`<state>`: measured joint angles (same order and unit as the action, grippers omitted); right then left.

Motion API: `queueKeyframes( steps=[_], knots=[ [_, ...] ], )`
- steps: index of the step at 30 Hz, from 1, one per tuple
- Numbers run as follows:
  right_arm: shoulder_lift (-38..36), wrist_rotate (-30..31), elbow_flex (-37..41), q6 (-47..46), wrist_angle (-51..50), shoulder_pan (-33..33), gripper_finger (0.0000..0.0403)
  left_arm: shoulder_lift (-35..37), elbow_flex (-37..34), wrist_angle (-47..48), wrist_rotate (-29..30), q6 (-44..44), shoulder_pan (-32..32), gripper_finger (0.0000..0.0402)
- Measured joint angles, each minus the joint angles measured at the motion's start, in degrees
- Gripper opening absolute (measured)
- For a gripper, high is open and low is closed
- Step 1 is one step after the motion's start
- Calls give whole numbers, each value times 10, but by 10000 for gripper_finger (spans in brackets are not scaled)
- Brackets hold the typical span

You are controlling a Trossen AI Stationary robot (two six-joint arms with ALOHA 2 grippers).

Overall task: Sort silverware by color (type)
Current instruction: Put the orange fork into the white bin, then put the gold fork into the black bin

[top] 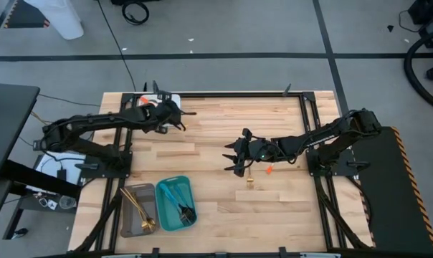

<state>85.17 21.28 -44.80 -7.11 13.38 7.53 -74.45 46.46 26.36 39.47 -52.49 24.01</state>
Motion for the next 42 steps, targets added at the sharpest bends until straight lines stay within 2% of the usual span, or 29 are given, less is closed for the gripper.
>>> queueKeyframes(
  steps=[3,15,23,26,35,42],
  knots=[
    [0,0,0,0,-6,0,174,-27,0,17,32,-35,8,12],
    [0,-2,0,1,-6,0,174,-114,0,14,40,-141,40,13],
    [0,-2,0,2,-6,0,174,-171,0,-6,39,-130,52,15],
    [0,-2,0,2,-6,0,174,-183,0,-18,37,-110,52,29],
    [0,-2,0,1,-6,0,174,-184,0,-22,35,-107,50,117],
    [0,-4,0,-2,-6,0,174,-162,0,-20,33,-107,40,128]
  ],
)
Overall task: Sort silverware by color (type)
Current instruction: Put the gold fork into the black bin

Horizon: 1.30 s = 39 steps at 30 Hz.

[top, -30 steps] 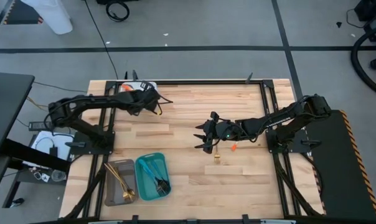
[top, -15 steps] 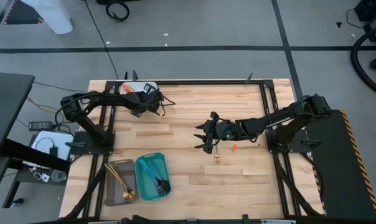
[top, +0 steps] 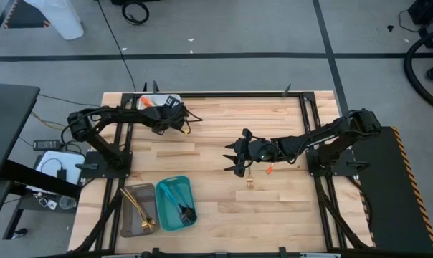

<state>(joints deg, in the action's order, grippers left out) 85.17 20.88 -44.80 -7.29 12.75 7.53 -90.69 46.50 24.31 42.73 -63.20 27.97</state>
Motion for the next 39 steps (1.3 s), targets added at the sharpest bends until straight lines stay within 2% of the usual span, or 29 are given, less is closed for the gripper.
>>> queueKeyframes(
  steps=[7,14,26,39],
  knots=[
    [0,-1,0,12,-3,0,174,68,0,-2,-4,0,-2,117],
    [0,-2,18,43,-8,-4,174,118,0,-7,-56,-2,-50,116],
    [0,-11,23,48,-12,-9,174,124,0,-46,-57,-6,-166,116],
    [0,-11,23,49,-13,-9,174,124,0,-73,-37,11,-243,116]
  ],
)
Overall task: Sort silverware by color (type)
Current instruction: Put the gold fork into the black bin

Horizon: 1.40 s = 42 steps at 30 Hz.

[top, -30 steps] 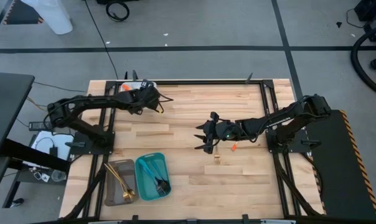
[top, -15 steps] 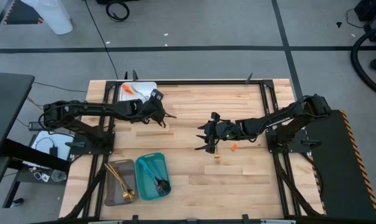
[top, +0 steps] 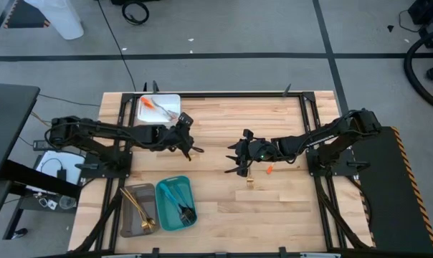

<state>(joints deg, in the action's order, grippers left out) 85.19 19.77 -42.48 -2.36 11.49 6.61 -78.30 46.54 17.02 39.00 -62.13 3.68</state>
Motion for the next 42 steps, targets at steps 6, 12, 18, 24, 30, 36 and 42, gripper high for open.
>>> queueKeyframes(
  steps=[6,12,18,24,30,36,42],
  knots=[
    [0,-1,0,0,0,0,174,0,0,-20,8,18,-24,116],
    [0,-2,0,0,0,0,174,0,0,-49,11,46,-50,116],
    [0,-4,0,-4,0,0,174,0,0,-93,11,107,-75,116],
    [0,-4,0,-4,0,0,174,0,0,-138,10,196,-94,116],
    [0,-4,0,-4,0,0,174,0,0,-149,11,319,-101,116],
    [0,-4,0,-4,0,0,174,0,0,-147,10,438,-101,116],
    [0,-4,0,-4,0,0,174,0,0,-147,-1,543,-103,117]
  ],
)
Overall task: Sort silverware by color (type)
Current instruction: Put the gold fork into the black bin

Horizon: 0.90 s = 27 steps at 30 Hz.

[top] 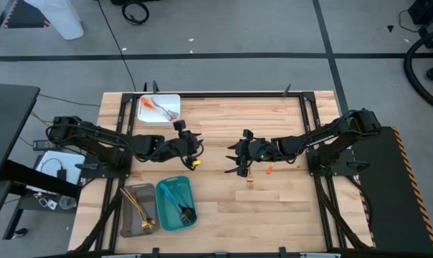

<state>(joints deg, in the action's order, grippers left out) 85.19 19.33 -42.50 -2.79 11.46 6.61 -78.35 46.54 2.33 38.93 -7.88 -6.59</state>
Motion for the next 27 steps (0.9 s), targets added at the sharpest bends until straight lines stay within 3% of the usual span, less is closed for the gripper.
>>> queueKeyframes(
  steps=[7,20,27],
  knots=[
    [0,0,0,1,0,0,174,0,0,1,-2,81,-19,117],
    [0,-25,0,-2,4,1,174,0,0,0,-21,312,-26,117],
    [0,-25,0,-2,4,1,174,0,0,-2,-24,342,-27,117]
  ],
)
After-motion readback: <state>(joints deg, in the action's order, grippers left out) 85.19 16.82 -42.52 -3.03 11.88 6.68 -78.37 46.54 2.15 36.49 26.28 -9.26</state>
